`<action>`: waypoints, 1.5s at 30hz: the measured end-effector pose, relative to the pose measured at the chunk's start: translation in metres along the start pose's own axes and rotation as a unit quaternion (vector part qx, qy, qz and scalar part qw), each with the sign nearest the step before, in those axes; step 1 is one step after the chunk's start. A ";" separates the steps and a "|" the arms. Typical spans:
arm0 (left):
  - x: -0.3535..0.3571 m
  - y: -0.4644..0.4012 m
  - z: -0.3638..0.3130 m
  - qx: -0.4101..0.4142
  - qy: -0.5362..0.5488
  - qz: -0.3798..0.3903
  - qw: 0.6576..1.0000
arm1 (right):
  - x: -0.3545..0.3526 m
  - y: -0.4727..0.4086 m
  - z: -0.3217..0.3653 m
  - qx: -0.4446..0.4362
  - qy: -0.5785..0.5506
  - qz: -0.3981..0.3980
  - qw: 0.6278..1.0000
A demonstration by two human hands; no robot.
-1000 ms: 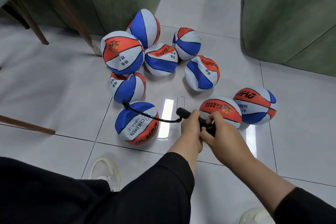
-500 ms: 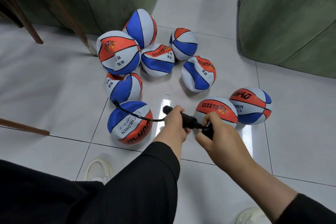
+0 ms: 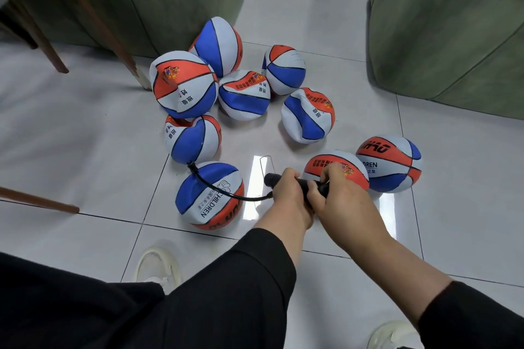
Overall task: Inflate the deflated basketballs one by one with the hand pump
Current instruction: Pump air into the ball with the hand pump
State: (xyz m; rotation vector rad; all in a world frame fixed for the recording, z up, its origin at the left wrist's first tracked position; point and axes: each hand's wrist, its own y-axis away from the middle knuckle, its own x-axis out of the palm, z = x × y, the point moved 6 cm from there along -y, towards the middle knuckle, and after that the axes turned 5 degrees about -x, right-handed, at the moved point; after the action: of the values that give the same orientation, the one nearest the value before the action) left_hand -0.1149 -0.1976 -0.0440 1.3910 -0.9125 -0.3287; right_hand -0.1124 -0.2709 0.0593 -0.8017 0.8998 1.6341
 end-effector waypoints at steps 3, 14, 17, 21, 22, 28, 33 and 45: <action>-0.002 0.003 -0.010 0.027 -0.010 -0.016 0.999 | 0.001 0.002 0.002 -0.003 -0.009 0.020 1.000; -0.019 -0.012 -0.026 0.026 0.036 -0.041 0.998 | -0.018 0.000 0.010 -0.005 -0.038 -0.018 0.999; -0.007 -0.004 -0.002 -0.012 0.034 -0.013 0.999 | -0.009 -0.006 0.005 0.004 -0.016 -0.008 1.000; 0.005 0.007 0.003 -0.010 0.028 0.002 1.000 | -0.003 -0.008 0.000 0.002 -0.005 -0.012 1.000; 0.006 0.006 0.000 0.002 0.025 0.000 1.000 | -0.004 -0.008 -0.001 0.004 -0.011 -0.012 1.000; 0.006 0.003 -0.015 0.066 -0.007 0.000 0.998 | -0.003 -0.006 -0.006 0.024 -0.041 -0.001 0.999; -0.020 -0.009 -0.047 0.104 0.007 -0.054 0.993 | -0.021 0.002 -0.001 0.011 -0.062 -0.029 0.998; 0.007 0.002 -0.008 0.024 0.012 0.014 1.000 | -0.005 -0.014 0.001 0.015 -0.022 -0.029 0.999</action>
State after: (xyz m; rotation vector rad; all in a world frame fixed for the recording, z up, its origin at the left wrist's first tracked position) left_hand -0.1048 -0.1966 -0.0392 1.4217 -0.9248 -0.2704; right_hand -0.0978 -0.2701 0.0617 -0.7620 0.8593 1.5782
